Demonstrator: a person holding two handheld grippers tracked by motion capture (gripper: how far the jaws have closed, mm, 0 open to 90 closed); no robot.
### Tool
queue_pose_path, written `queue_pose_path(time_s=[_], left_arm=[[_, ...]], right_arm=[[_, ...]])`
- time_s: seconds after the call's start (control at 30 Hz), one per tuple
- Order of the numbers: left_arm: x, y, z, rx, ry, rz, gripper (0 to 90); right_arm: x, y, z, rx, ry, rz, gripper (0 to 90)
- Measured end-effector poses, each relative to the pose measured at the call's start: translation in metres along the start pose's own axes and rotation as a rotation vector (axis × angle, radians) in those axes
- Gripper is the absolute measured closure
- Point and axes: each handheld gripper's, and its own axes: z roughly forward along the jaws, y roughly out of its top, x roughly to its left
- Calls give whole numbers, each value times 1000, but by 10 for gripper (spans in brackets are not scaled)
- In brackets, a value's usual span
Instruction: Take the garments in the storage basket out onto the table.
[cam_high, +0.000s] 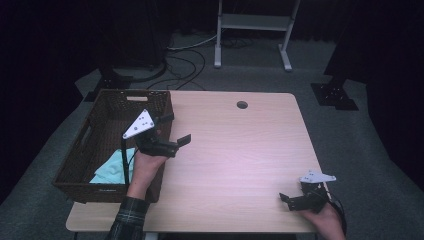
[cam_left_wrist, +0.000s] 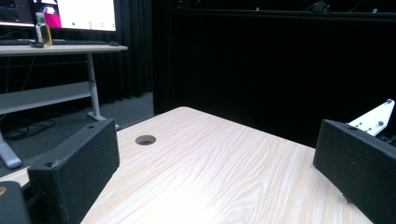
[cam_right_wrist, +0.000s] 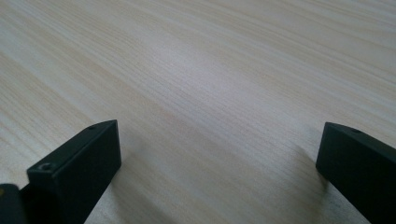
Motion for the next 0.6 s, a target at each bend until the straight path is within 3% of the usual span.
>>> queue_pose_path(time_s=[0.6], left_arm=[[9,-2,-12,0,23,-13,0]], right_arm=[[0,0,0,0,-1,1,0]])
